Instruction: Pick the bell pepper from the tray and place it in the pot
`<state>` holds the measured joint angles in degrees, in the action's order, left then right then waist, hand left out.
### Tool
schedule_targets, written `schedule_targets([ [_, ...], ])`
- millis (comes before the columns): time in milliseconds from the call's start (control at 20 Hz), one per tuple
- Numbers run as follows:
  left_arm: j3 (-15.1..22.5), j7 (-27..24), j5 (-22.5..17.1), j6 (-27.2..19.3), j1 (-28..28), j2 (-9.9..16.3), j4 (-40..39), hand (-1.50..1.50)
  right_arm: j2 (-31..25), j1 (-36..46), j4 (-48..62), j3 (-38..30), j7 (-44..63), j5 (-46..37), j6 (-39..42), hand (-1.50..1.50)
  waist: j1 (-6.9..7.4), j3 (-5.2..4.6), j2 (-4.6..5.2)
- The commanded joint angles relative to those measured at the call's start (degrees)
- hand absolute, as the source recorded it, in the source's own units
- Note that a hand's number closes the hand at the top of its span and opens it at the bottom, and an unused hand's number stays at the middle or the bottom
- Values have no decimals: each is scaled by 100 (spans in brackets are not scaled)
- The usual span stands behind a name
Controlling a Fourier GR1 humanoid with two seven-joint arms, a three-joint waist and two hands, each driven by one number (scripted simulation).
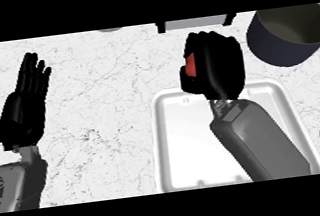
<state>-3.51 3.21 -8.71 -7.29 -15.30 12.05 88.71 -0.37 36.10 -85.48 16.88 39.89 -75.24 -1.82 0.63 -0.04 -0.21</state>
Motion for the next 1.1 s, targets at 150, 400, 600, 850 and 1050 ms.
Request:
schedule_targets([
  [150,-65,-24,103,-96,58,-4,96,0,-328,277,-583,-662,611,-548,-172,150,-73,4,7],
  [400,-10,6,173,-123,-50,-96,-33,0,-1188,-101,-1020,-1586,75,135,241,150,-105,5,15],
  [600,-260,-9,-9,78,-114,107,-35,0,-1738,-215,-597,-2315,-440,687,331,150,-78,5,24],
  [850,-163,-46,65,69,-88,-19,-112,0,-2513,-408,-124,-3240,-1433,1531,165,150,-83,6,27],
  [1050,-376,61,-153,293,33,163,112,0,-2680,-911,467,-3660,-2181,1847,-532,150,-58,7,28],
])
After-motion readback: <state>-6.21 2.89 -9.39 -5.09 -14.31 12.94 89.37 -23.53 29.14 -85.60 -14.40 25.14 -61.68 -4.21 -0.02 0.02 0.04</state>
